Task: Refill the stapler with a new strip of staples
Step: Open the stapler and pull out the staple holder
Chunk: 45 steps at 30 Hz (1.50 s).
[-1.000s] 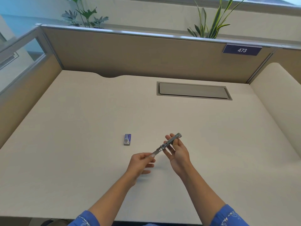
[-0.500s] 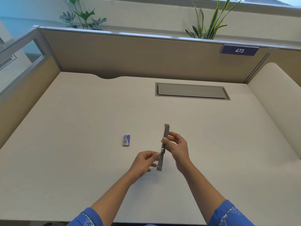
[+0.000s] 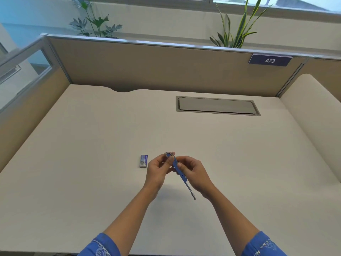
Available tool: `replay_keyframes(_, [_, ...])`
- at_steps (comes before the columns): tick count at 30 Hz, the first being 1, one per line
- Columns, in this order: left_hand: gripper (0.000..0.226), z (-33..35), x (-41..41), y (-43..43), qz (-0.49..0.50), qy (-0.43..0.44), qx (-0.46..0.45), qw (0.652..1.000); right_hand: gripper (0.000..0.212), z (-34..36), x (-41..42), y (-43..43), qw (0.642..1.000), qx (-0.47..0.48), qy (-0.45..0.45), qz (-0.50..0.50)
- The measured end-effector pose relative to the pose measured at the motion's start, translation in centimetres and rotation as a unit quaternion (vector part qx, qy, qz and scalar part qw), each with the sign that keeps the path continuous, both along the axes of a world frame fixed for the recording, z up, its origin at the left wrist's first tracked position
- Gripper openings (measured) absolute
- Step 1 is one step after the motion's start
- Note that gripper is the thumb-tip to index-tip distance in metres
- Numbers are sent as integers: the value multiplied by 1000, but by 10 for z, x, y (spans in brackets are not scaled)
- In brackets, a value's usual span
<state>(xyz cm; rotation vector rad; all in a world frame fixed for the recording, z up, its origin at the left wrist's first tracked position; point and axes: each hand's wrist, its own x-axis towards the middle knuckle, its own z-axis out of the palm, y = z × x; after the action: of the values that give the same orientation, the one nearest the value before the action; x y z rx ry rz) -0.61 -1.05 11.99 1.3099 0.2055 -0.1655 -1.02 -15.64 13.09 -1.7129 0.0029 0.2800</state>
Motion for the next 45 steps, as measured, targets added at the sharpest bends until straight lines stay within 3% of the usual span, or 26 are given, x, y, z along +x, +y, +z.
replay_keyframes(10, [16, 3, -6, -4, 26, 14, -16, 999, 5, 4, 1, 1, 988, -93, -108, -61])
replay_keyframes(17, [37, 5, -8, -2, 12, 20, -42, 999, 27, 11, 0, 6, 981, -83, -164, -62])
replay_keyframes(20, [43, 7, -8, -2, 10, 21, -50, 999, 27, 12, 1, 8, 977, -89, -183, -66])
replay_keyframes(30, [32, 14, -7, -3, 16, -1, -54, 998, 7, 9, 7, 8, 960, -170, -219, -36])
replay_keyframes(38, [18, 9, -10, -7, 27, 12, -66, 997, 21, 24, 14, 3, 914, -310, -240, 103])
replay_keyframes(45, [21, 12, -12, -19, 76, 20, -85, 993, 14, 18, 15, 11, 914, -296, -265, 77])
